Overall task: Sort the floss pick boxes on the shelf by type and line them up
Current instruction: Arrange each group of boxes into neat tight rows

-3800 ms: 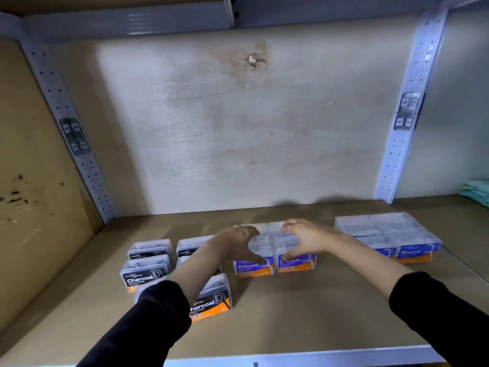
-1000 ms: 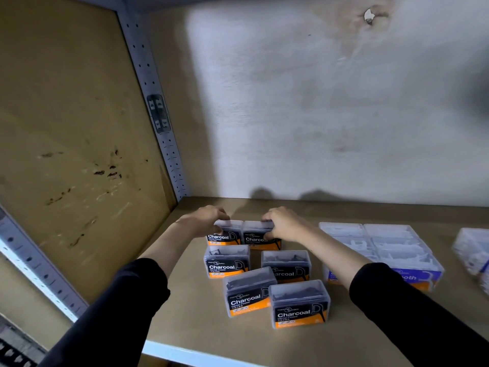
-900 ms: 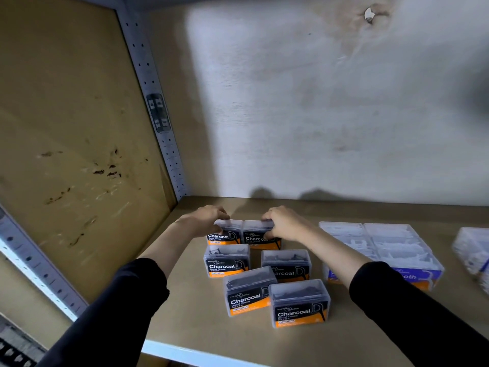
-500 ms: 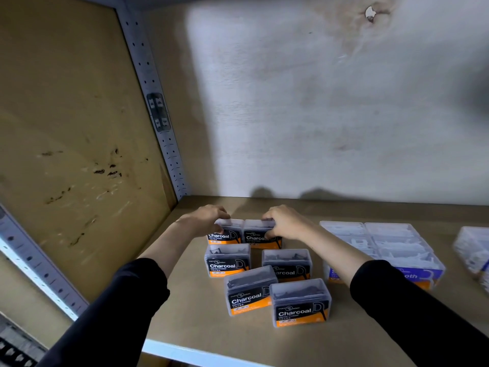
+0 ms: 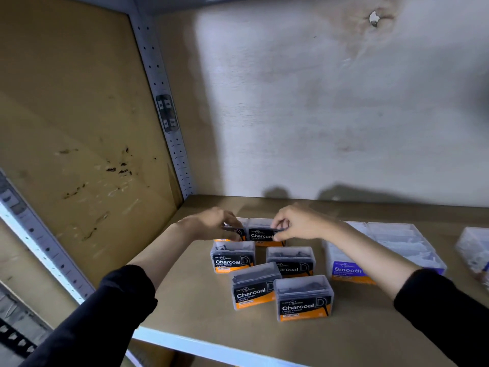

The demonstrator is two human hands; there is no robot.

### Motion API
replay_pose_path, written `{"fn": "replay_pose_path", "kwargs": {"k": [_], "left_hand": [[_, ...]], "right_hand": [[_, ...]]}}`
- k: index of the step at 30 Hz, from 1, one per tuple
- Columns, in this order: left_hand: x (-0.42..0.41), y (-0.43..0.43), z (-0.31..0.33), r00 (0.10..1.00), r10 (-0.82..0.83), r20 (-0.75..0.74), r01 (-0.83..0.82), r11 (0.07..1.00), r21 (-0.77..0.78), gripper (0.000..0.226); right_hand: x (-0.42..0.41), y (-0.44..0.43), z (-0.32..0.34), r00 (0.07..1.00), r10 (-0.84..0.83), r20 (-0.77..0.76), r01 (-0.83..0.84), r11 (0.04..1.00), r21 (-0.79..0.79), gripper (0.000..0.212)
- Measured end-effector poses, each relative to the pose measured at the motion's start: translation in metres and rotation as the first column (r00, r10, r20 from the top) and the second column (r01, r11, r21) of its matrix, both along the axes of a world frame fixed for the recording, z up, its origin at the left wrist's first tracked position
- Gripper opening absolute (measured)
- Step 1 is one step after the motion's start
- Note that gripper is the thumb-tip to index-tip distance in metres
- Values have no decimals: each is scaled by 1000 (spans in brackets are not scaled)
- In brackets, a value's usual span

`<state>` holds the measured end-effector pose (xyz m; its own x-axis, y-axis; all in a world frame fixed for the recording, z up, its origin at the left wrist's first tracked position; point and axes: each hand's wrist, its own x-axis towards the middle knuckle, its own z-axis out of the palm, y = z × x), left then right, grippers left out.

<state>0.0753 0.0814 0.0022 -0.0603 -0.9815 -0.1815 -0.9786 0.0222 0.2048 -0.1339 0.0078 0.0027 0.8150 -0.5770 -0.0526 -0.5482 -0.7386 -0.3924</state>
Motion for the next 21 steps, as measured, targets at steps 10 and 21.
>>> {"fn": "replay_pose_path", "kwargs": {"k": [10, 21], "left_hand": [[-15, 17, -11, 994, -48, 98, 37, 993, 112, 43], [-2, 26, -15, 983, 10, 182, -12, 1000, 7, 56]], "right_hand": [[-20, 18, -9, 973, 16, -230, 11, 993, 116, 27], [7, 16, -26, 991, -78, -105, 77, 997, -17, 52]]}}
